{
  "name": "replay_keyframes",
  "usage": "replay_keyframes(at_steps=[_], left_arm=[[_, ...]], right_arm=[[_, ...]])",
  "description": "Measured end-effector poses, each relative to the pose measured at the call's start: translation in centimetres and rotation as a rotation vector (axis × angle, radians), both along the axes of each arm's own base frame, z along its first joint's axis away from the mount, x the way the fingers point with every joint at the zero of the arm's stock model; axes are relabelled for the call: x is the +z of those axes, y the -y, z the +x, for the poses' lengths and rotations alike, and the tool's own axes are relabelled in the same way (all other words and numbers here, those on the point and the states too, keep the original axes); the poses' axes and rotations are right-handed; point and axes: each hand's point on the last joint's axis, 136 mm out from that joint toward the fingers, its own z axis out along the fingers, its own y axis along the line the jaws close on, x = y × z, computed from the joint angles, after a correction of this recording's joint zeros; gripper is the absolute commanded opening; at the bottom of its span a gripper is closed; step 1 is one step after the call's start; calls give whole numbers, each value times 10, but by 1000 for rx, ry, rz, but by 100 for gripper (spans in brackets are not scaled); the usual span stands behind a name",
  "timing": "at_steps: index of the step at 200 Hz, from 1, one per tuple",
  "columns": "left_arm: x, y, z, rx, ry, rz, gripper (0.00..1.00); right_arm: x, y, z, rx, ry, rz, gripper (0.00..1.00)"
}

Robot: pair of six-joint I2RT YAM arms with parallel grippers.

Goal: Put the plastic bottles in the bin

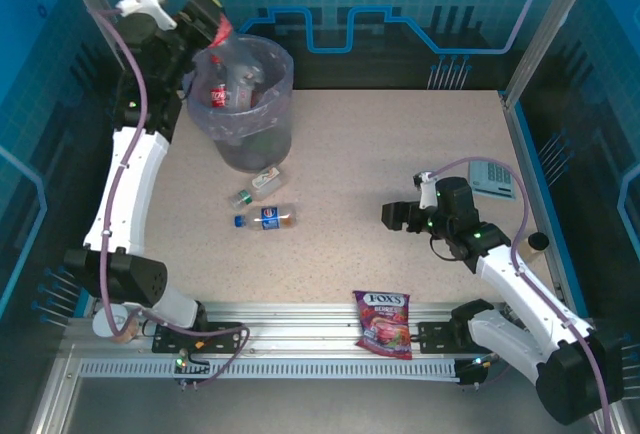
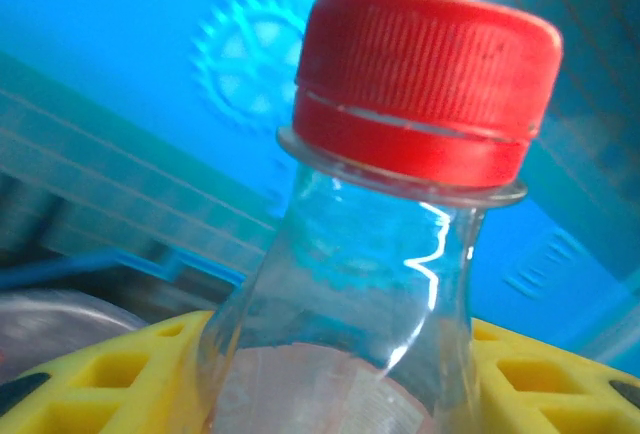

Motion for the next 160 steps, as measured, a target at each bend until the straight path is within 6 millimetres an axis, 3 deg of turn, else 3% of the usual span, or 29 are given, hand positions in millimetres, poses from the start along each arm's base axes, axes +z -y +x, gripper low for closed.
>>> replay_keyframes(at_steps=[29,51,71,104,133,160], left_arm=[[16,-35,14,152,17,114,32],[8,-46,39,209,-16,211,32],[-17,-49,68,225,-87,288,32],[-79,-52,106,213,-242,399,32],[-119,-54,116,199,-350,492,33],[-134,-51,120,185,-404,556,33]], right_arm=[[0,1,-1,2,-4,1,88],[0,1,-1,3,-3,2,88],[1,1,-3,6,-2,4,88],[2,2,-8,8,-3,6,88],[-1,2,-10,8,-9,4,88],[-4,3,-13,8,-22,1,88]])
